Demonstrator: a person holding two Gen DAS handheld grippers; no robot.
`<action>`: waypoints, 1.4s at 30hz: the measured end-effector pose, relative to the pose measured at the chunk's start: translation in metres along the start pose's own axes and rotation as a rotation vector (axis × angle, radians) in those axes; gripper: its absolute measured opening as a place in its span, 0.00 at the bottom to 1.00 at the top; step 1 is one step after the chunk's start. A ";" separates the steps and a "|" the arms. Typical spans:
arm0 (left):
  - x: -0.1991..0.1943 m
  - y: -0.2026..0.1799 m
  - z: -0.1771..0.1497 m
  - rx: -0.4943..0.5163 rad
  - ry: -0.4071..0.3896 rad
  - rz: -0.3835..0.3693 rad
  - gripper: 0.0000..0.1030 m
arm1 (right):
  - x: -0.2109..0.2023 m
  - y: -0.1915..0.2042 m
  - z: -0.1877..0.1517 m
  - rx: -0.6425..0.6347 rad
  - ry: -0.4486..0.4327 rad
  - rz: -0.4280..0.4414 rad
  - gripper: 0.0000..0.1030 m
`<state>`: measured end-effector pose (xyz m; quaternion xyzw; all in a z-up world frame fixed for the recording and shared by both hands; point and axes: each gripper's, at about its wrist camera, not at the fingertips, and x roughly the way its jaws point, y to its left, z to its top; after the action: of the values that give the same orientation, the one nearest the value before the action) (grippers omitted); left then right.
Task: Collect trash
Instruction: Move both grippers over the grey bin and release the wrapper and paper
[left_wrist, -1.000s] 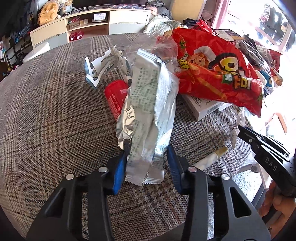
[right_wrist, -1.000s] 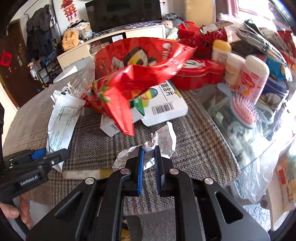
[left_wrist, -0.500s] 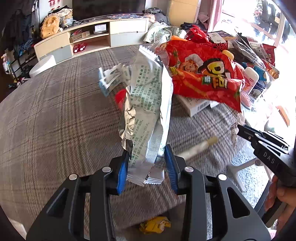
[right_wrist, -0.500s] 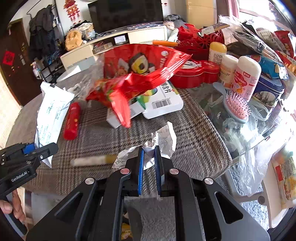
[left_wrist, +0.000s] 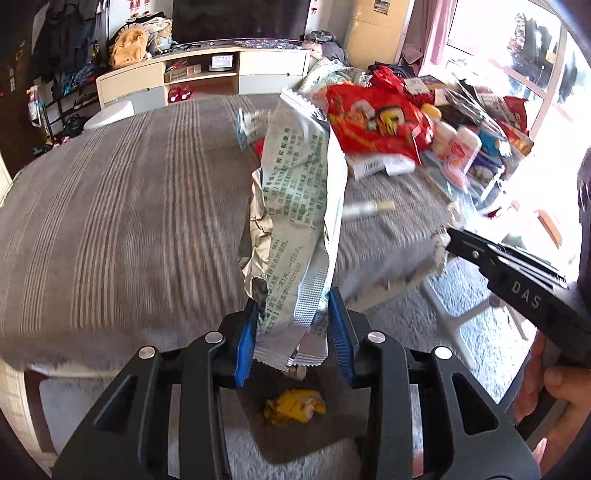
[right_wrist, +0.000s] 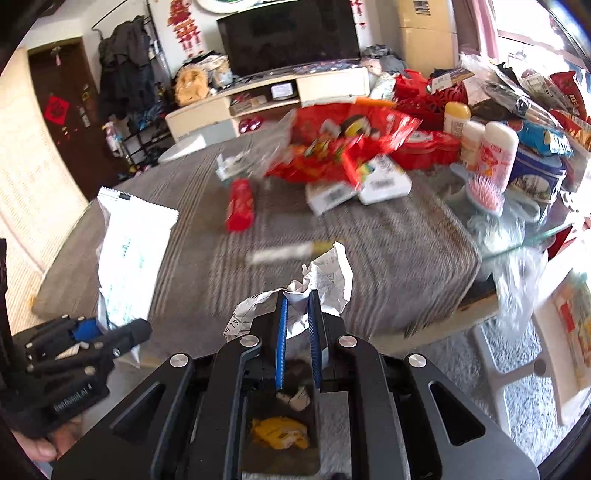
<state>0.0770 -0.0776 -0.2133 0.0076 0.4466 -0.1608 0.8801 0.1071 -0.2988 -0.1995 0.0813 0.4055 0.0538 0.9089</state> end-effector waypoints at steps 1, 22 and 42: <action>-0.001 0.002 -0.010 -0.004 0.002 -0.013 0.34 | -0.001 0.004 -0.009 -0.007 0.016 0.006 0.12; 0.103 0.008 -0.148 -0.049 0.256 -0.038 0.34 | 0.097 0.010 -0.121 0.046 0.357 0.034 0.12; 0.114 0.015 -0.141 -0.059 0.249 -0.022 0.63 | 0.115 0.017 -0.109 0.062 0.356 0.029 0.50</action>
<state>0.0335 -0.0727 -0.3903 -0.0030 0.5572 -0.1550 0.8158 0.1016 -0.2522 -0.3520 0.1043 0.5603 0.0679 0.8189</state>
